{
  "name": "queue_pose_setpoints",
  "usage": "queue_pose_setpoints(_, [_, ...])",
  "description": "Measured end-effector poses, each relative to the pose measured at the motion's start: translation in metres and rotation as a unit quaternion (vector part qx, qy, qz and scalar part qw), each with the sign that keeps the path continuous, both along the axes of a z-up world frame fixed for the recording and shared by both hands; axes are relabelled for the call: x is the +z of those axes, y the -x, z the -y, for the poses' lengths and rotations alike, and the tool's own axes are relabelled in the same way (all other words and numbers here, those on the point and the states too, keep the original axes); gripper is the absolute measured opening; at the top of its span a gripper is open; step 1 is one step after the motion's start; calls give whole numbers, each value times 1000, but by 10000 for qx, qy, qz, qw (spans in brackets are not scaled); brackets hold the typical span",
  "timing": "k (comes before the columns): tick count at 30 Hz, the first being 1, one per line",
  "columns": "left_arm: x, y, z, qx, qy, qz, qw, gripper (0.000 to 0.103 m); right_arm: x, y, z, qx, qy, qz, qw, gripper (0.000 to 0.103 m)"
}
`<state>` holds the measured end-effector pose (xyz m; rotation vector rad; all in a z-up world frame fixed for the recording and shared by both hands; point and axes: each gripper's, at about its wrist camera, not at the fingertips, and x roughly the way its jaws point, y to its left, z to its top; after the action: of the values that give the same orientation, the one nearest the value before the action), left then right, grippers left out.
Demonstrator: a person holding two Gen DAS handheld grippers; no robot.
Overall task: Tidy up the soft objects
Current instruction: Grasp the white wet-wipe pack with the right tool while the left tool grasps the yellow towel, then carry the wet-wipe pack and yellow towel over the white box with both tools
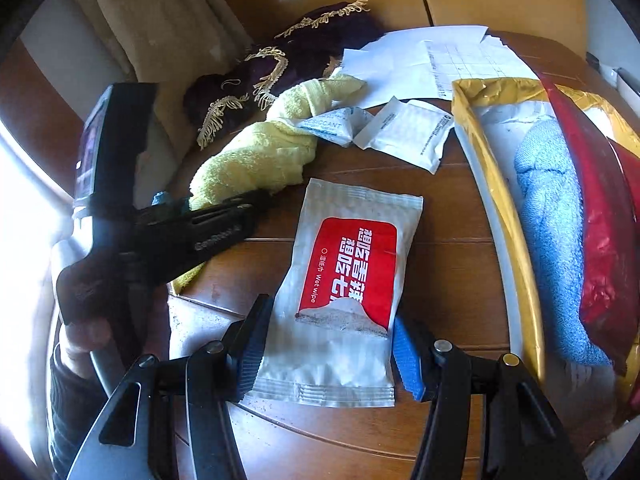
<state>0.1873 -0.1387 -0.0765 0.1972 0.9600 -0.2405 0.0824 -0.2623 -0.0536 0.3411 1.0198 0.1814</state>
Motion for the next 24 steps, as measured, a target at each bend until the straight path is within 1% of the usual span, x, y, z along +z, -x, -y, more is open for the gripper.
queue_pose_setpoints(2, [1,10,-2,11,1,10,10000,36,0,2,2,-14,-12,12,10000,58])
queue_pose_setpoints(4, [4,24,-7,45,166,-49,9998,36,2,7,4,37,-45,71,10000,58])
queue_pose_setpoints(7, [8,49,-23,260,664,-178,9973,36,5,16,3,118,-67,236,9996,57])
queue_pose_setpoints(9, [9,67,-37,541,932,-226,9939,36,9,23,4,180,-72,302,9994,57])
queue_pose_setpoints(10, [8,73,-43,679,1045,-247,9919,36,11,27,2,230,-60,364,9991,57])
queue_pose_setpoints(11, [8,82,-52,847,1275,-281,9878,35,12,30,2,275,-77,409,9988,57])
queue_pose_setpoints(15, [14,109,-70,1164,1965,-324,9730,35,25,47,0,358,-176,609,9973,56])
queue_pose_setpoints(17, [27,122,-69,1182,2236,-243,9672,35,36,55,2,344,-223,787,9961,56])
queue_pose_setpoints(20, [51,142,-62,1072,2525,-35,9616,35,56,69,4,357,-197,1110,9930,56])
queue_pose_setpoints(24, [79,153,-55,953,2907,56,9520,35,74,80,14,349,-248,1318,9903,56])
